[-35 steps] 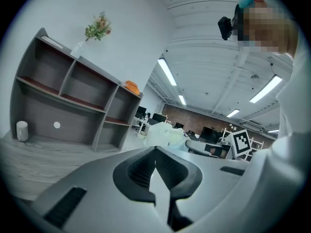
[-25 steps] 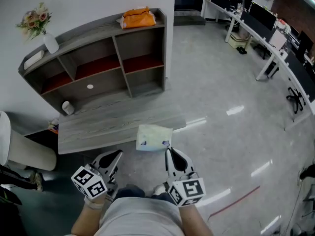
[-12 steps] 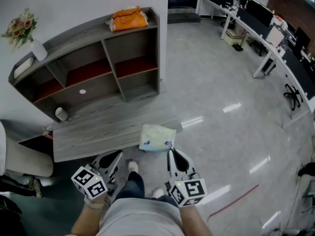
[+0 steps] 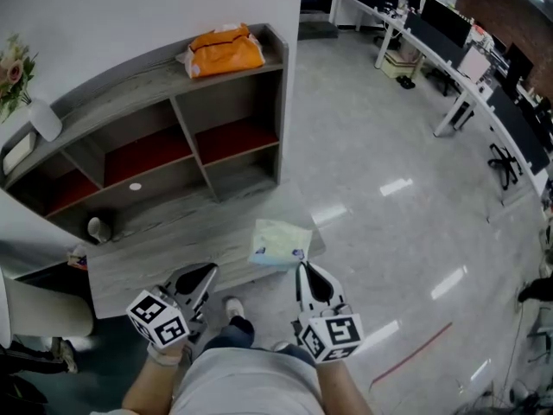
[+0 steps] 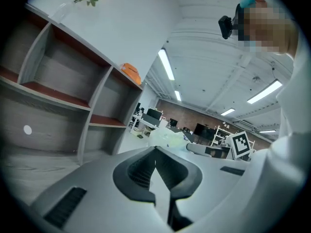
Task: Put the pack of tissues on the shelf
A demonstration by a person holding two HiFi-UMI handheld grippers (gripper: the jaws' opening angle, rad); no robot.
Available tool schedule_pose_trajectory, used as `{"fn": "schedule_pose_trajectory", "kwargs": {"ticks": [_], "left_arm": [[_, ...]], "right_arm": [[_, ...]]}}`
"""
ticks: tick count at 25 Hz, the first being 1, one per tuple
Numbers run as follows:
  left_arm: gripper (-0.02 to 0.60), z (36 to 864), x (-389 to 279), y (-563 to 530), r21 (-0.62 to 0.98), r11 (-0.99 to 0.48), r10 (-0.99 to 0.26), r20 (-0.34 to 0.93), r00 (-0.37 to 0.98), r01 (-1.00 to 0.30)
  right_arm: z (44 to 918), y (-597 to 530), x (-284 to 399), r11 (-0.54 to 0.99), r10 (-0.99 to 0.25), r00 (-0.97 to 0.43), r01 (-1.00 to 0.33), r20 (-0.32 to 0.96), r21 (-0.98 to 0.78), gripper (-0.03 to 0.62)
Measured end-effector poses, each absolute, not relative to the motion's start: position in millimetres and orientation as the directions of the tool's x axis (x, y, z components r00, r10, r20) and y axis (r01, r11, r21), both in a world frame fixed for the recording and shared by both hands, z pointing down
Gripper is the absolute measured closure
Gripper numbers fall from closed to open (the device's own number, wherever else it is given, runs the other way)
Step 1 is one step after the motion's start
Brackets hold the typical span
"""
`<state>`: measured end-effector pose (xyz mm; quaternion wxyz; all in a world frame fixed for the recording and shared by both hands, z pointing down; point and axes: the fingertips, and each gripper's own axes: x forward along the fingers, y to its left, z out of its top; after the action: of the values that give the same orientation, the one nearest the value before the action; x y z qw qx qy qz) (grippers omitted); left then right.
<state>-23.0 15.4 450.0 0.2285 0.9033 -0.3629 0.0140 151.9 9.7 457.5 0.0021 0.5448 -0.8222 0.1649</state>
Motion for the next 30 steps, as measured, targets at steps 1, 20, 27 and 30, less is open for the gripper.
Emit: {"fn": "schedule_pose_trajectory", "kwargs": {"ticks": [1,20,27,30], "left_arm": [[0.566,448.6,-27.0,5.8,0.403,-0.639,-0.642,0.189,0.743,-0.655],[0.566,439.5,-104.3,-100.4,0.387,-0.716,-0.568,0.161,0.807,-0.581],[0.566,439.5,-118.1,-121.6,0.394,-0.666,-0.63,0.157,0.761,-0.633],[0.566,437.3,-116.3,-133.1,0.404,-0.633,-0.666,0.152,0.731,-0.661]], "right_arm": [[456.9,0.1,147.7,0.342,-0.899,-0.397,-0.9,0.184,-0.272,0.574],[435.7,-147.9,56.3,0.308,-0.933,-0.339,-0.925,0.122,-0.222,0.574],[416.4,-197.0,43.3,0.375,-0.913,-0.395,-0.91,0.098,-0.175,0.574],[412.3,-219.8,41.5,0.414,-0.9,-0.426,-0.902,0.09,-0.122,0.574]]}}
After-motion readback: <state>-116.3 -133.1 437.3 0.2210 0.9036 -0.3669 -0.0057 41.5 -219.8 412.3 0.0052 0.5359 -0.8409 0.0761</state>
